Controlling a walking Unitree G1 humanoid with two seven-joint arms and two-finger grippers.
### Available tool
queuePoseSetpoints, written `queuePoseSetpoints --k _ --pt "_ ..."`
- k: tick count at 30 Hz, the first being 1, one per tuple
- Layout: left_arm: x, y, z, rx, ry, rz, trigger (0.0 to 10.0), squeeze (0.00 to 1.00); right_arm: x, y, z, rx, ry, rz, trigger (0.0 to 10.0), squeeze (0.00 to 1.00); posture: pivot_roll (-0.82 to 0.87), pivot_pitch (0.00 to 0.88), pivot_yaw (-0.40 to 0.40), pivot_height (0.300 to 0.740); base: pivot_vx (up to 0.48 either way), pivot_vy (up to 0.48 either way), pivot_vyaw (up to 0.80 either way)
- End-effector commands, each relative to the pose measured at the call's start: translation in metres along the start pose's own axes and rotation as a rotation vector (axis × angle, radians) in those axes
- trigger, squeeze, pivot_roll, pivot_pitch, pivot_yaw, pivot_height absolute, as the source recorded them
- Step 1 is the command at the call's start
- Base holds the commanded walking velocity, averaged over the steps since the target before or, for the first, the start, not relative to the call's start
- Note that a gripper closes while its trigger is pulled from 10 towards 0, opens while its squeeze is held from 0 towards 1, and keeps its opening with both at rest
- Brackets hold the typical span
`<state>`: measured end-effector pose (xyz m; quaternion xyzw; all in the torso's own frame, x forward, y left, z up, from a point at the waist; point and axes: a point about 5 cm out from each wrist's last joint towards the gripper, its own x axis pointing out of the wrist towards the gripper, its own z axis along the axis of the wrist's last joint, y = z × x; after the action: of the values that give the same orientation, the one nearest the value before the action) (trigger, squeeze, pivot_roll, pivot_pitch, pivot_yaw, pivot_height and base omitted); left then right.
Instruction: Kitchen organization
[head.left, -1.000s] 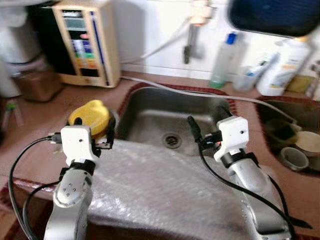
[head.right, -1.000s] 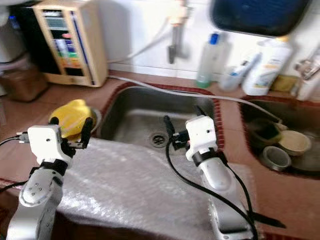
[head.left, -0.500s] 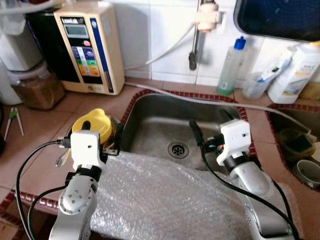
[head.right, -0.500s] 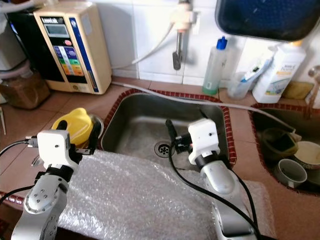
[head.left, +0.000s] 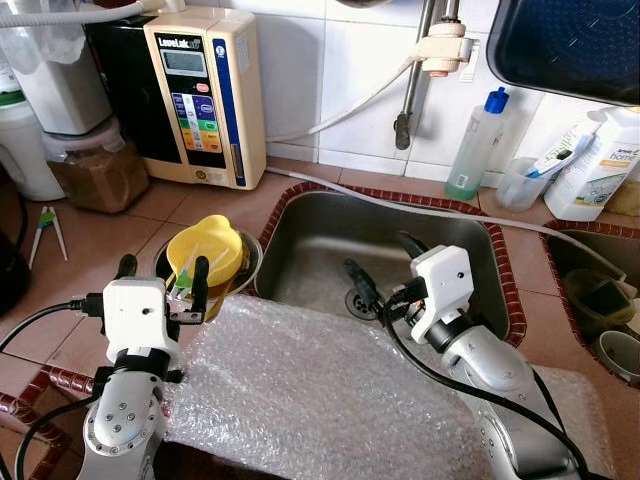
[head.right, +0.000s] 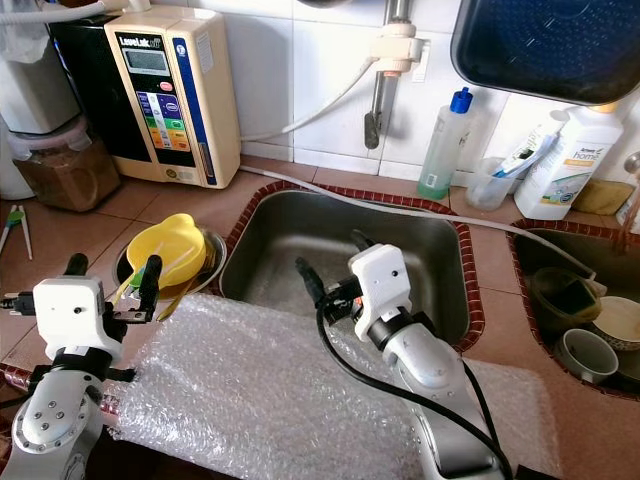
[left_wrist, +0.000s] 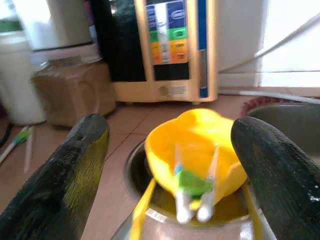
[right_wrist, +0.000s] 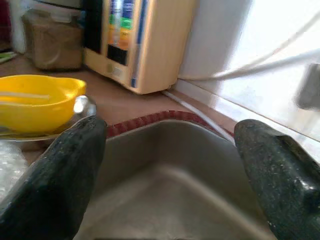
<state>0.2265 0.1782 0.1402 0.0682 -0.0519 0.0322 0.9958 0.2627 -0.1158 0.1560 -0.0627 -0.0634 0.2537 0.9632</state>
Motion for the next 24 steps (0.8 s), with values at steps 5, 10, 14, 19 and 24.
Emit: queuePoseSetpoints --k 5,10,14,19,24 --pt "0.002 0.0 0.001 0.002 0.006 -0.01 10.0 0.0 0.001 -0.001 0.005 -0.008 -0.016 -0.003 10.0 0.0 0.0 0.0 -0.001 0.74 0.0 0.0 0.77" --pt "0.005 -0.009 0.003 -0.014 0.001 -0.081 10.0 0.0 0.002 -0.004 0.005 0.038 -0.008 -0.06 10.0 0.0 0.0 0.003 0.007 0.74 0.0 0.0 0.59" --pt "0.009 -0.021 0.003 -0.046 0.017 -0.18 10.0 0.0 0.003 -0.002 0.0 0.051 0.035 -0.049 10.0 0.0 0.0 0.008 0.009 0.74 0.0 0.0 0.0" --pt "0.011 -0.028 -0.003 -0.073 0.053 -0.234 10.0 0.0 0.0 0.005 -0.005 0.054 0.063 -0.016 10.0 0.0 0.0 0.008 0.009 0.74 0.0 0.0 0.0" --pt "0.011 -0.035 -0.008 -0.096 0.085 -0.276 10.0 0.0 0.001 0.004 -0.004 -0.005 0.07 -0.034 10.0 0.0 0.0 0.008 0.008 0.74 0.0 0.0 0.0"
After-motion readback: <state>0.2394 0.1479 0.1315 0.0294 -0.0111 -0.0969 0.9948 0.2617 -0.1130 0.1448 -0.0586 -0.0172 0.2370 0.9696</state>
